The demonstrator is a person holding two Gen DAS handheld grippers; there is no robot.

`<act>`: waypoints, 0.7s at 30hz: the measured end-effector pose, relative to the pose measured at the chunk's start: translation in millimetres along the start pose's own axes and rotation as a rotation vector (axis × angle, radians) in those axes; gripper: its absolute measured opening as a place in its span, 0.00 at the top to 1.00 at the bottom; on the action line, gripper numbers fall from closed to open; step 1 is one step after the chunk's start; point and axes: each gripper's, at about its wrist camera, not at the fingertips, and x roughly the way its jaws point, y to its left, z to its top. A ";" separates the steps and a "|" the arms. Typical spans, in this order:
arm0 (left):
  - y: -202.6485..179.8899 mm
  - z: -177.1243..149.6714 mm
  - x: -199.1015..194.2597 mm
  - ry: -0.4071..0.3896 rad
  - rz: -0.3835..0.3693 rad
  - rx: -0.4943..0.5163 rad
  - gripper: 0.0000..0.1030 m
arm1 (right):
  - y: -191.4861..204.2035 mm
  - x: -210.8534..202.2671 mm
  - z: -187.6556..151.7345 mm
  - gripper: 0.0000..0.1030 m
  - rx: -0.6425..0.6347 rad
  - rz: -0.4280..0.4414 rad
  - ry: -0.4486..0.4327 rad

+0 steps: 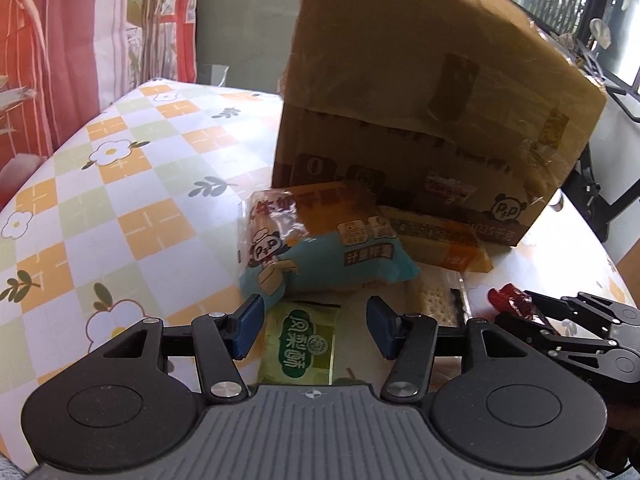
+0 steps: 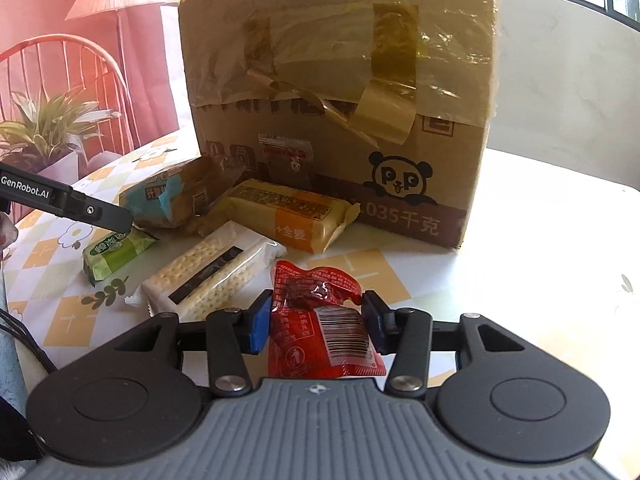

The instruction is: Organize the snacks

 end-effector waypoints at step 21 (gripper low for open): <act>-22.6 24.1 23.5 -0.002 -0.105 0.058 0.43 | 0.8 1.6 -0.2 0.52 0.010 0.007 0.007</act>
